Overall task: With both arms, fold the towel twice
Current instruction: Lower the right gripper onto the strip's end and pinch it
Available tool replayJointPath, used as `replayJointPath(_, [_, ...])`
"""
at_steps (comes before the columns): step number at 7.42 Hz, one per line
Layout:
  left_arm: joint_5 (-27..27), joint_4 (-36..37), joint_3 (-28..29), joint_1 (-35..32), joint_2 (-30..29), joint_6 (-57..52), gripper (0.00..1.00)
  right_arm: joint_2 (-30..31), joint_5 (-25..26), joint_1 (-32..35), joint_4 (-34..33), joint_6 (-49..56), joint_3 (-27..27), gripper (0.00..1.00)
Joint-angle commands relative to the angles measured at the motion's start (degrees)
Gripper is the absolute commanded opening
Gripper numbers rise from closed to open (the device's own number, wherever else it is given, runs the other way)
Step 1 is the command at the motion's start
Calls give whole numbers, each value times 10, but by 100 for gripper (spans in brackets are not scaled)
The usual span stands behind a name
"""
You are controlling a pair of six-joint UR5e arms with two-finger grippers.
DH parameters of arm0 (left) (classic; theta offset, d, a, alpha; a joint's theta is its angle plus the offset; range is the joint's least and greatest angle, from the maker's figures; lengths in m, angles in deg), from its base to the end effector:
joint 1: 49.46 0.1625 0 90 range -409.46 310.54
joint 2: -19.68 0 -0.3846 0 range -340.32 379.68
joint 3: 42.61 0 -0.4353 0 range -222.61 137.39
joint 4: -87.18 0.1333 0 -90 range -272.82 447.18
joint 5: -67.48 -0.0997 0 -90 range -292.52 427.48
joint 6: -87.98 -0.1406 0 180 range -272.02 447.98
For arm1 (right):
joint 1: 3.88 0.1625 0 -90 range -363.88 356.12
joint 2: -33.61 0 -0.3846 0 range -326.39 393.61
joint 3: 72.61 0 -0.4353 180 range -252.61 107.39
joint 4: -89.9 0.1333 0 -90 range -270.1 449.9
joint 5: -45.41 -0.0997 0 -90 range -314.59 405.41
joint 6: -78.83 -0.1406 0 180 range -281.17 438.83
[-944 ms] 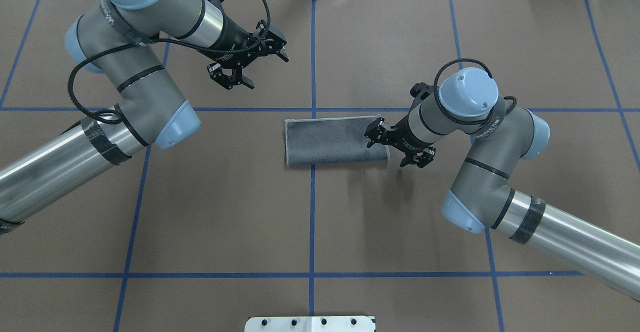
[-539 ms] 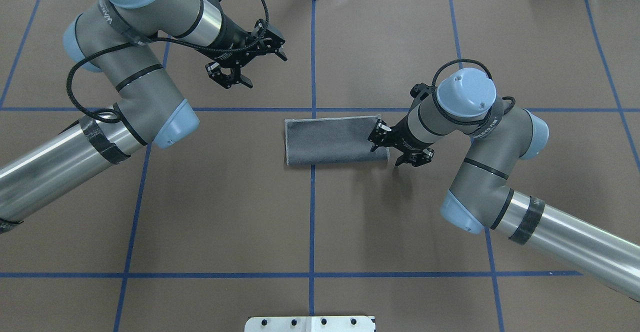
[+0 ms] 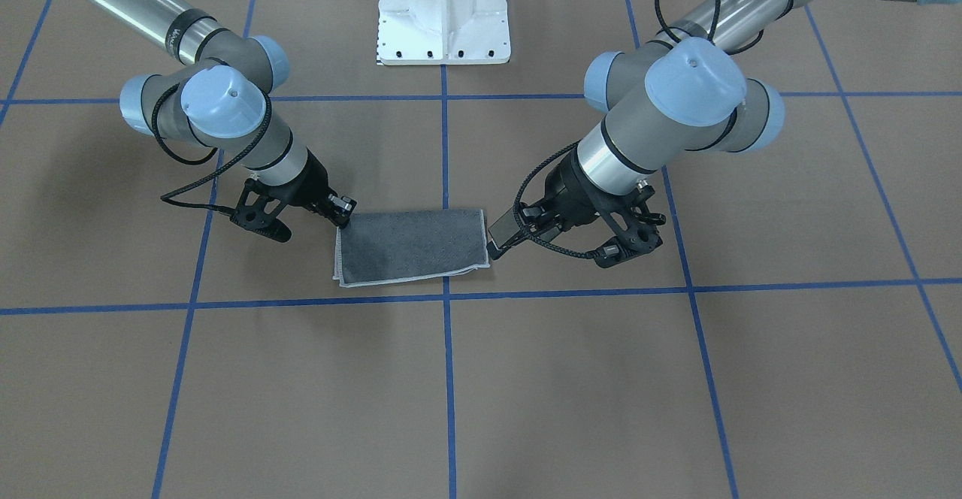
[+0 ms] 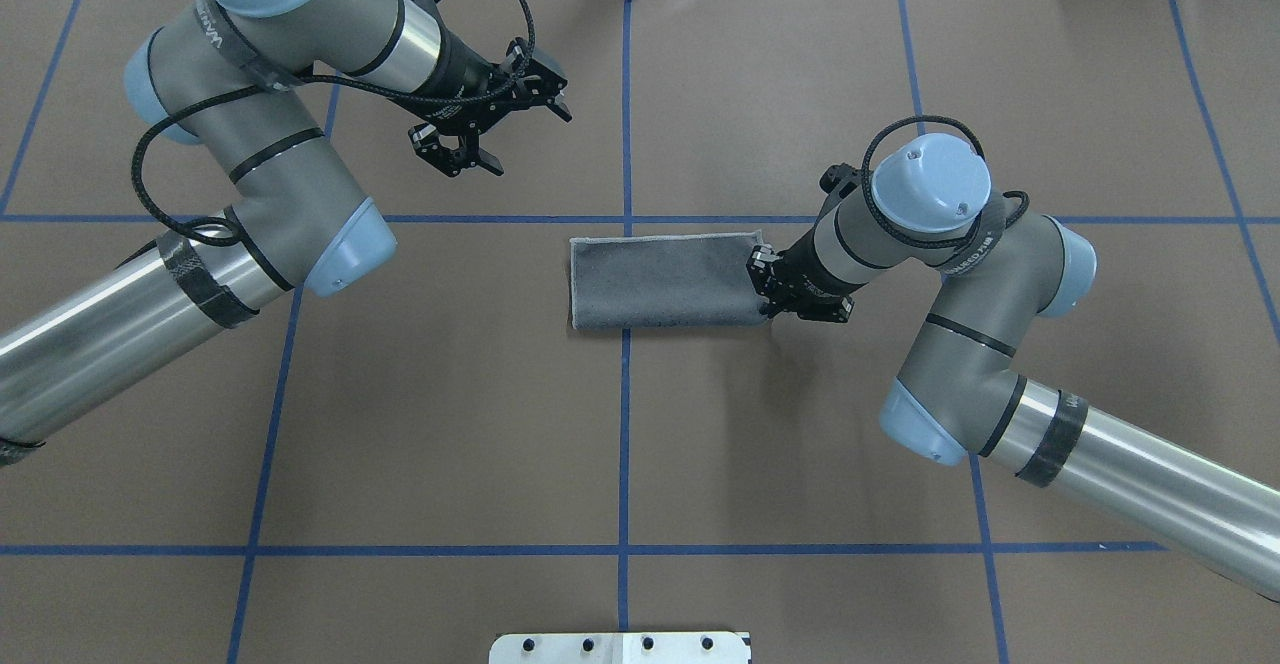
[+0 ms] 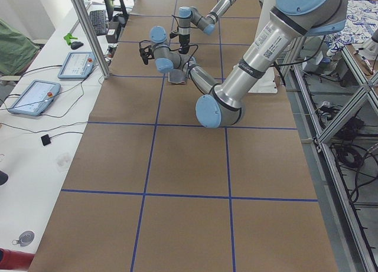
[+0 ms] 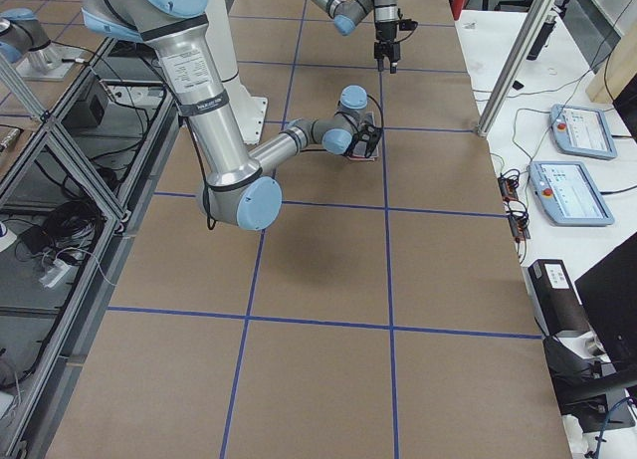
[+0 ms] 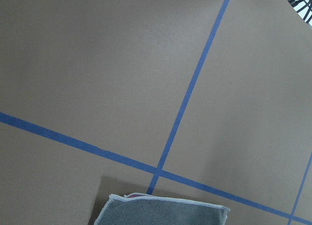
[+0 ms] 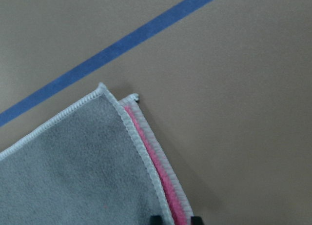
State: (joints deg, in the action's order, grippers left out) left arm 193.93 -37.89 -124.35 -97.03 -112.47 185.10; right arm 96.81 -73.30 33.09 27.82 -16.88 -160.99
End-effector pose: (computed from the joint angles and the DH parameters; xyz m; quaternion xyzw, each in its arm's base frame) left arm 0.4766 -0.5951 0.1525 -0.0560 0.5937 -0.2024 0.7768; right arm -0.5403 -0.4890 0.3149 -0.0969 -0.4768 0.2121 0.8475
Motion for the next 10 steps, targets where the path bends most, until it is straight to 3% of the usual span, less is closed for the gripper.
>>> replayJointPath(1, [0, 0, 0, -4, 0, -1, 100, 3, -27, 24, 1, 2, -7, 0])
replayJointPath(3, [0, 0, 4, -3, 0, -1, 100, 15, -67, 63, 0, 17, -14, 0])
replayJointPath(6, [-1, 0, 14, -2, 1, -1, 100, 20, -68, 66, -1, 29, -20, 0])
replayJointPath(8, [-2, 0, 16, -3, 1, -10, 100, 54, -76, 31, -4, 23, -82, 0])
replayJointPath(10, [-2, -1, 19, -4, 4, -11, 100, 54, -136, -11, -48, -25, -150, 0])
